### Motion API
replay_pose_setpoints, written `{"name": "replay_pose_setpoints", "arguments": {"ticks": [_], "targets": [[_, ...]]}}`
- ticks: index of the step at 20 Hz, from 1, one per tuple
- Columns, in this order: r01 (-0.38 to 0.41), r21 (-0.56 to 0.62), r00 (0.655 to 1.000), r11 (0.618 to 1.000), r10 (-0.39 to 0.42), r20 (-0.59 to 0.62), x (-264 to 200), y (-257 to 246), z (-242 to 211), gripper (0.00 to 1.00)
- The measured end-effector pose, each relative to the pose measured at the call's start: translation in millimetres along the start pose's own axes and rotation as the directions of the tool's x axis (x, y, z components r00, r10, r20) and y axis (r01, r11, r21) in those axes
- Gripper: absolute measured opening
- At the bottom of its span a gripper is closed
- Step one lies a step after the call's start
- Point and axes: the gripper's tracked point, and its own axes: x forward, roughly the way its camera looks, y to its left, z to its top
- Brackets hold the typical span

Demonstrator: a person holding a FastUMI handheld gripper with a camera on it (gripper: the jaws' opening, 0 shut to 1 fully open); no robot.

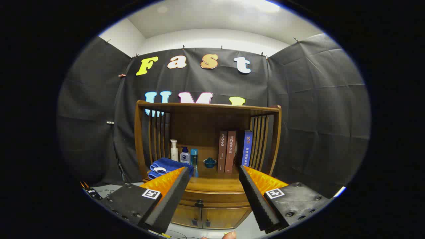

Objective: Pull open the drawer, take out the items inside it, and place them on the countertop above the cabinet.

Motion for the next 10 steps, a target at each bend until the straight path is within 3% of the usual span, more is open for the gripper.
{"name": "replay_pose_setpoints", "arguments": {"ticks": [10], "targets": [[0.0,0.006,1.0,1.0,0.0,0.011,-3.1,2.8,2.2,0.99]]}}
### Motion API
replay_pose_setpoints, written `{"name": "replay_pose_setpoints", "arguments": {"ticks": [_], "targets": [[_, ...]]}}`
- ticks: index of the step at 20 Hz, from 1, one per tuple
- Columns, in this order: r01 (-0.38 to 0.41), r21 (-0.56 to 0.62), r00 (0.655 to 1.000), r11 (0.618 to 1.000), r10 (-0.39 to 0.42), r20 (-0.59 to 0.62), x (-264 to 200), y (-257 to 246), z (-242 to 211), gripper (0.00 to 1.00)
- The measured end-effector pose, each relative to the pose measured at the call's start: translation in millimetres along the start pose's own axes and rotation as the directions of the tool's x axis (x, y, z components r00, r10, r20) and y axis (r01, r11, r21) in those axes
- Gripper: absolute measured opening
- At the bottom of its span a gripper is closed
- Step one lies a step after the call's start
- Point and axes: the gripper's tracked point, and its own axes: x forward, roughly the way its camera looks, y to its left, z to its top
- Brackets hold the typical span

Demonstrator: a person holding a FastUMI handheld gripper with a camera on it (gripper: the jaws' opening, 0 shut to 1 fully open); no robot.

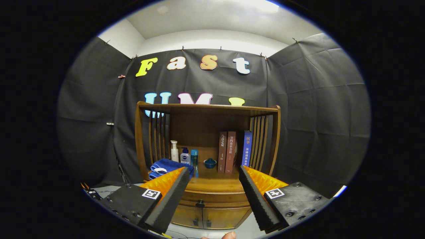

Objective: Pull open the drawer, take out the items inside it, and place them on the countertop above the cabinet.

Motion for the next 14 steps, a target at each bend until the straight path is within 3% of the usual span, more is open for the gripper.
{"name": "replay_pose_setpoints", "arguments": {"ticks": [9,14], "targets": [[0.018,-0.005,0.999,1.0,-0.018,0.038,5,0,-7,0.99],[0.043,-0.016,0.999,0.999,-0.043,0.022,32,16,-72,0.98]]}}
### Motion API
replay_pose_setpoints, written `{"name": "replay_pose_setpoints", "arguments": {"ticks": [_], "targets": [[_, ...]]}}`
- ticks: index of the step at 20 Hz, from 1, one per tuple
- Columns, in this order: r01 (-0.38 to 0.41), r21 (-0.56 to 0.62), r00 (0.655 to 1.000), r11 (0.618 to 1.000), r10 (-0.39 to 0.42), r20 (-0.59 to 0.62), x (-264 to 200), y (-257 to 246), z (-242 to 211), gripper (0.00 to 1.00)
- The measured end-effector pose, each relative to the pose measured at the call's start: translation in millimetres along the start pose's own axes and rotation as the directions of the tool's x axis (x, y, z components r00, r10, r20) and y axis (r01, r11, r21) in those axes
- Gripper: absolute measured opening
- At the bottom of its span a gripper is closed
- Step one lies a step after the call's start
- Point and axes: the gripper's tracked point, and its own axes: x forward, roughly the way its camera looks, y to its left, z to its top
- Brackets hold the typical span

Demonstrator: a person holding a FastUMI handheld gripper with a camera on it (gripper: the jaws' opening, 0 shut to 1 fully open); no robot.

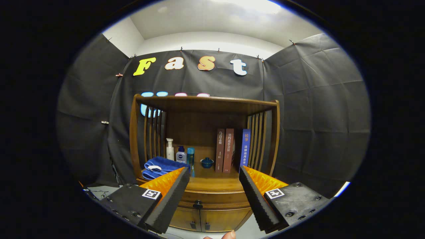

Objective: Pull open the drawer, take out the items inside it, and place them on the countertop above the cabinet.

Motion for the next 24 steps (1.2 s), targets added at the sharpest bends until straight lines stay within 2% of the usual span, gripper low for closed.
{"name": "replay_pose_setpoints", "arguments": {"ticks": [4,9,14,18,21,22,24], "targets": [[-0.016,-0.018,0.996,1.0,0.015,-0.084,27,29,-80,0.99],[-0.06,0.013,0.981,0.998,0.061,-0.182,55,62,-157,0.99],[-0.049,0.05,0.965,0.998,0.06,-0.254,90,83,-212,0.99],[-0.027,0.029,0.949,0.999,0.035,-0.314,118,81,-253,0.99],[-0.016,0.004,0.945,1.0,0.017,-0.327,127,78,-263,0.77],[-0.001,-0.004,0.948,1.0,0.0,-0.318,131,71,-262,0.74],[-0.013,0.017,0.948,1.0,0.017,-0.318,130,72,-266,0.54]]}}
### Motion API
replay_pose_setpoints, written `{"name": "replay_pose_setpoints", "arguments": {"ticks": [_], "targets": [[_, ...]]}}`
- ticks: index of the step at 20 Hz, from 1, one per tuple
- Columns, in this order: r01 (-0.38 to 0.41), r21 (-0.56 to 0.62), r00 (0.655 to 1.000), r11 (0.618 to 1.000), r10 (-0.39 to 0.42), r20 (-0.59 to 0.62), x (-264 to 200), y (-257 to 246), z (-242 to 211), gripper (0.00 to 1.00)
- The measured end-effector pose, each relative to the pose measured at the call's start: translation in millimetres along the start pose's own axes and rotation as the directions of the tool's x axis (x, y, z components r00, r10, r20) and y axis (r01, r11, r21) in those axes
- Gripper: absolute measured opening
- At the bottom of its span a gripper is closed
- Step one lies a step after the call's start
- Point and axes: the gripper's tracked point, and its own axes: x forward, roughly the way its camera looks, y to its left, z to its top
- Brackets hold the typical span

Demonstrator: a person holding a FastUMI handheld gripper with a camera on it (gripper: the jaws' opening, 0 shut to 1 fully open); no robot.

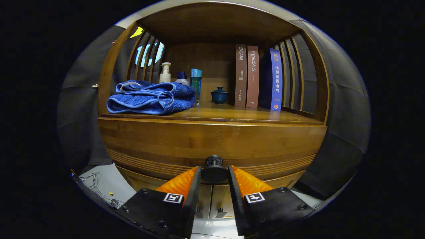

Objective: Pull open the drawer, take out the items inside it, and place them on the countertop above the cabinet.

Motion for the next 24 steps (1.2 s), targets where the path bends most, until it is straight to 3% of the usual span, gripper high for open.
{"name": "replay_pose_setpoints", "arguments": {"ticks": [3,4,5,9,24], "targets": [[-0.014,-0.033,1.0,0.999,0.014,0.003,0,0,0,0.41],[-0.008,-0.052,1.0,0.999,0.008,0.01,-1,-2,2,0.41],[-0.003,-0.063,1.0,0.998,0.004,0.009,-1,-2,1,0.32],[-0.007,-0.002,1.0,1.0,0.007,-0.023,-11,-1,-1,0.32],[-0.045,0.057,0.997,0.997,0.049,-0.068,-130,-8,-25,0.32]]}}
